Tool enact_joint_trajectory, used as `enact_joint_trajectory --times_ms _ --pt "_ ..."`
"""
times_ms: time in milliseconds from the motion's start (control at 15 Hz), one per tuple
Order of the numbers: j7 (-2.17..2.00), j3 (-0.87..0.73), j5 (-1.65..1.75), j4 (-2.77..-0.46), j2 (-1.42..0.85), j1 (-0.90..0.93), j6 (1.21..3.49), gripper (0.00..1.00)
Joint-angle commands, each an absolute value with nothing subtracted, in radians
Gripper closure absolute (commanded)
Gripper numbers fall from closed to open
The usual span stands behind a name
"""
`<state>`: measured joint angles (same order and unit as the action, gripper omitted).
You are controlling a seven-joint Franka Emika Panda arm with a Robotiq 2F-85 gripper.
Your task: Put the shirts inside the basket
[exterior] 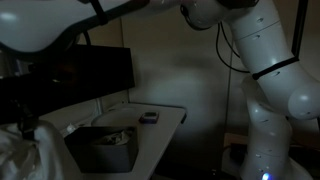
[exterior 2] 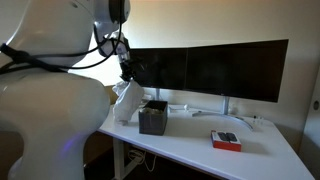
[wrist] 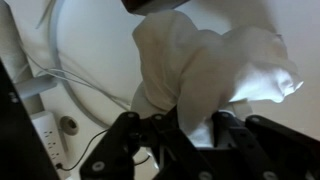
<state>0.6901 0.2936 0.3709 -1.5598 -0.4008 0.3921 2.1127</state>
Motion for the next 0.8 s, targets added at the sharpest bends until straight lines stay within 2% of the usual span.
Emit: enact_joint_trajectory --times_ms 0,733 --pt "0.678 0.265 0.409 -1.567 -0.302 0.365 2.104 0.88" --pt "0.619 0.215 0.593 -1.362 -0.178 0.358 1.967 0.88"
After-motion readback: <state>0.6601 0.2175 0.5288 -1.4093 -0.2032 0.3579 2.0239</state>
